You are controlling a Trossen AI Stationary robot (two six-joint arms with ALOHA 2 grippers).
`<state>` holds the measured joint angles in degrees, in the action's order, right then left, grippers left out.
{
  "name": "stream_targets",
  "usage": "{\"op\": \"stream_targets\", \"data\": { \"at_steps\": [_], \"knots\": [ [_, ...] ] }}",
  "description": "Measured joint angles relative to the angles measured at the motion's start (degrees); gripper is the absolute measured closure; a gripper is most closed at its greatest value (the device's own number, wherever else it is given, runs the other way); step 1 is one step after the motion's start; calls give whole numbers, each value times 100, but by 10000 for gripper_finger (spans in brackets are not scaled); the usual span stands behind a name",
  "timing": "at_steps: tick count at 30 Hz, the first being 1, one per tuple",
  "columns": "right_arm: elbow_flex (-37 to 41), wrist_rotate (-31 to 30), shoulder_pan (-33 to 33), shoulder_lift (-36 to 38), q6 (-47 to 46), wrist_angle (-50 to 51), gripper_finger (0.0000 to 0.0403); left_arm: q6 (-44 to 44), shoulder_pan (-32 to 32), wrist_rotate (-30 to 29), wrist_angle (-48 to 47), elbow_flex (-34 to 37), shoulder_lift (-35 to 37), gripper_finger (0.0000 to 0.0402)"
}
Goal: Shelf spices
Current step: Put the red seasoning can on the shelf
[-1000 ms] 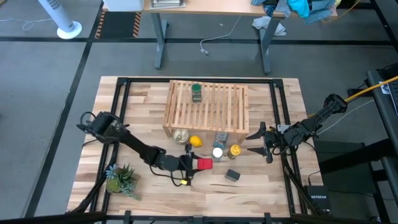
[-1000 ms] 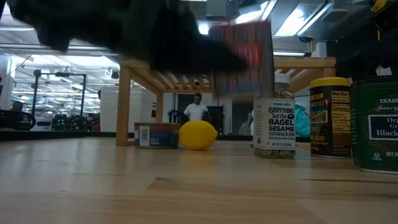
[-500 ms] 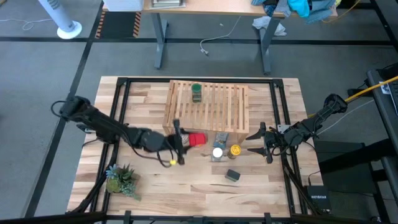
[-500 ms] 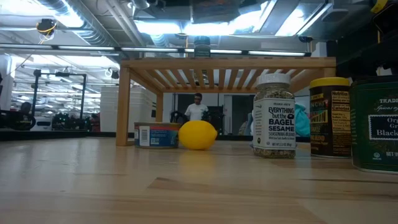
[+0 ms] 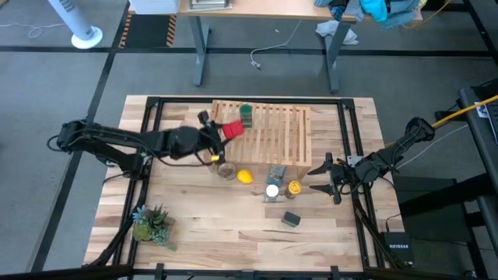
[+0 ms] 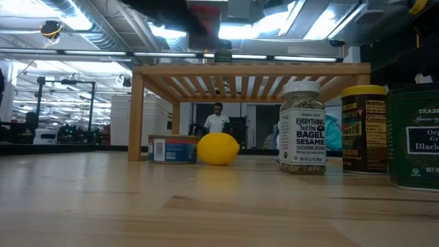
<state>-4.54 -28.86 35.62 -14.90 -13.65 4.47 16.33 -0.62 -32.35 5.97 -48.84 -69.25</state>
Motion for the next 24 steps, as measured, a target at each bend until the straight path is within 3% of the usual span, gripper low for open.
{"op": "stream_targets", "data": {
  "at_steps": [11, 16, 24],
  "knots": [
    [0, 0, 1, 0, 0, 11, 159, -717, 1368, 1532, -811, 0, 37, 239],
    [0, 74, 2, 1, 0, 36, 159, -847, 1606, 1968, -1301, 0, 37, 239],
    [0, 146, 0, 0, 0, 39, 159, -860, 1859, 2602, -1167, 172, 74, 239]
  ]
}}
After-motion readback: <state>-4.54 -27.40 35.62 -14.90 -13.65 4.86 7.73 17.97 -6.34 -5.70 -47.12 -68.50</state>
